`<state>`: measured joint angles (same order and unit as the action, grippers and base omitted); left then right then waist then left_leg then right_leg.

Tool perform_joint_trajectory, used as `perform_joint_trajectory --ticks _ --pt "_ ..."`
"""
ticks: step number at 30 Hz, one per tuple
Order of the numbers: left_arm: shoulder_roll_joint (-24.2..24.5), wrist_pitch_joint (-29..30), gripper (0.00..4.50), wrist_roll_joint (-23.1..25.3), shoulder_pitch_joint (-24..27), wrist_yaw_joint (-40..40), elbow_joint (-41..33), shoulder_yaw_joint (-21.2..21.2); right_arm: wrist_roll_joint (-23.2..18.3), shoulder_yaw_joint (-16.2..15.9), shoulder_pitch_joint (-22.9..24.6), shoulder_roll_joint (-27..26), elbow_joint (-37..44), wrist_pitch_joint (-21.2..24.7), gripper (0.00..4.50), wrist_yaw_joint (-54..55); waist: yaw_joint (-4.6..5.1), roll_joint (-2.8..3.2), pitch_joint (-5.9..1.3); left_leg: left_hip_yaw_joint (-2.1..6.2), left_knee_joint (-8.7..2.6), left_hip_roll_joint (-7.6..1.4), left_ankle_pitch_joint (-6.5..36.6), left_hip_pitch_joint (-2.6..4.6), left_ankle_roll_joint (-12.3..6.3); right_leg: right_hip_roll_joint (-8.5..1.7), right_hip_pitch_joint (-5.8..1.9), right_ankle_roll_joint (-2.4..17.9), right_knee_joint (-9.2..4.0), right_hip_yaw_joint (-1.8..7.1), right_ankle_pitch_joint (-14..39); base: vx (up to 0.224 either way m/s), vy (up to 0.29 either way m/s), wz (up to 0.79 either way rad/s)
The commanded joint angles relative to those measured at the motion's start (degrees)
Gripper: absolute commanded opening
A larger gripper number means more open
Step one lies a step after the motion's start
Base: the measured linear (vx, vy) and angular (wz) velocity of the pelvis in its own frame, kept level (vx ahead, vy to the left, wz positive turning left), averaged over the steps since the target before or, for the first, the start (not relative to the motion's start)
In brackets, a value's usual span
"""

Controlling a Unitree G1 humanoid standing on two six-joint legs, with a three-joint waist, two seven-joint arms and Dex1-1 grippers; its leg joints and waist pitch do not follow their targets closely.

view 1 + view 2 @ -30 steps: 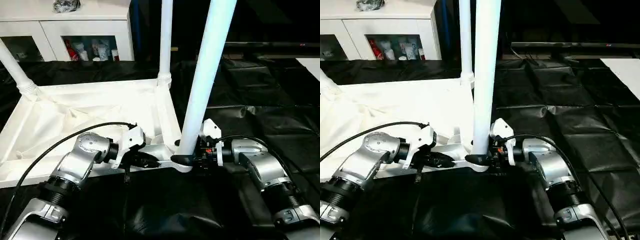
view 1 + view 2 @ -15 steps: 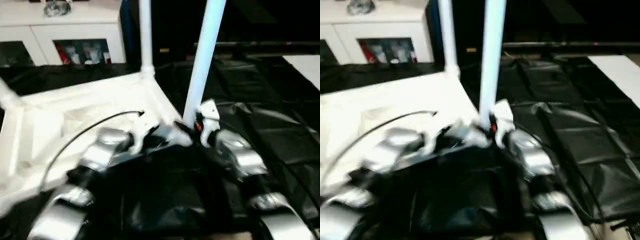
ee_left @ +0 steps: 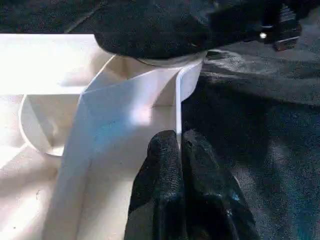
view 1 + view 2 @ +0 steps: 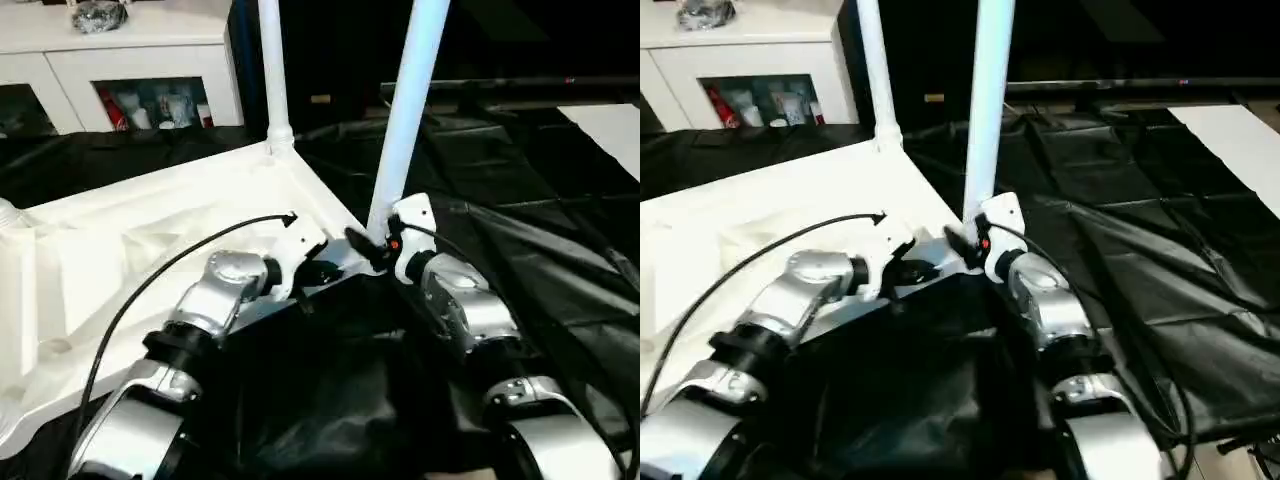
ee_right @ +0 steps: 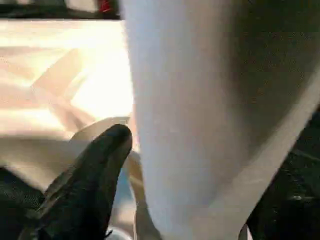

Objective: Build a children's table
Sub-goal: Rotate leg to tighten

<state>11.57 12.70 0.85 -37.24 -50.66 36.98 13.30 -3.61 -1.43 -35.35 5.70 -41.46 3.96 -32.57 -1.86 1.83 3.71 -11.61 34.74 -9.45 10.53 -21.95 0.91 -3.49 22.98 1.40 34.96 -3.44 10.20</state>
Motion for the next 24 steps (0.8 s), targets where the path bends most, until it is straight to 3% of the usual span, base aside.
perform_joint_trajectory --ticks 1,7,10,18,22,24 --pt "-0.34 -3.41 0.00 -2.88 -0.05 -2.53 -3.95 -0.41 0.29 -6.67 1.98 -1.28 1.20 1.15 3.30 -9.08 -0.40 -0.17 -4.14 2.35 -4.22 -4.03 12.75 0.90 -2.46 -5.72 -2.84 13.07 -4.77 3.14 14.12 0.000 0.000 0.00" --pt "2.95 -3.35 0.00 -5.28 2.60 -11.14 -8.49 0.63 -0.69 -8.92 4.46 4.92 6.87 1.11 3.30 -20.92 -0.84 0.05 -4.23 2.08 -4.09 -4.32 10.60 0.81 -3.68 -5.43 -2.88 14.44 -4.23 2.89 10.15 0.000 0.000 0.00" --pt "4.94 -3.42 0.00 -6.09 3.74 -15.73 -10.44 1.67 -1.74 -9.55 5.36 7.84 9.14 1.64 3.30 -25.94 -1.31 0.29 -4.13 1.99 -4.14 -4.45 12.22 1.18 -3.05 -5.37 -2.52 14.61 -4.38 2.87 12.01 0.000 0.000 0.00" --pt "10.52 -3.06 0.00 -6.15 6.27 -24.78 -13.60 3.96 -3.25 -10.76 8.10 15.34 14.97 4.19 3.30 -36.73 -2.61 0.40 -3.80 2.01 -4.42 -4.61 15.63 1.83 -1.27 -5.42 -2.08 12.67 -5.10 3.11 18.31 0.000 0.000 0.00" --pt "11.94 -2.91 0.00 -6.21 6.89 -26.55 -14.27 4.31 -3.86 -10.68 8.43 16.46 15.70 5.18 3.30 -38.40 -2.98 0.42 -3.85 2.19 -4.59 -4.66 15.66 1.68 -0.72 -5.42 -2.14 12.26 -4.99 3.03 18.71 0.000 0.000 0.00" --pt "12.36 -2.78 0.00 -6.25 7.14 -27.13 -14.46 4.46 -4.47 -10.74 8.51 16.60 16.02 5.92 3.06 -38.72 -3.02 0.38 -3.84 2.21 -4.61 -4.61 15.82 1.69 -0.47 -5.49 -2.14 12.26 -5.00 3.03 18.74 0.000 0.000 0.00"
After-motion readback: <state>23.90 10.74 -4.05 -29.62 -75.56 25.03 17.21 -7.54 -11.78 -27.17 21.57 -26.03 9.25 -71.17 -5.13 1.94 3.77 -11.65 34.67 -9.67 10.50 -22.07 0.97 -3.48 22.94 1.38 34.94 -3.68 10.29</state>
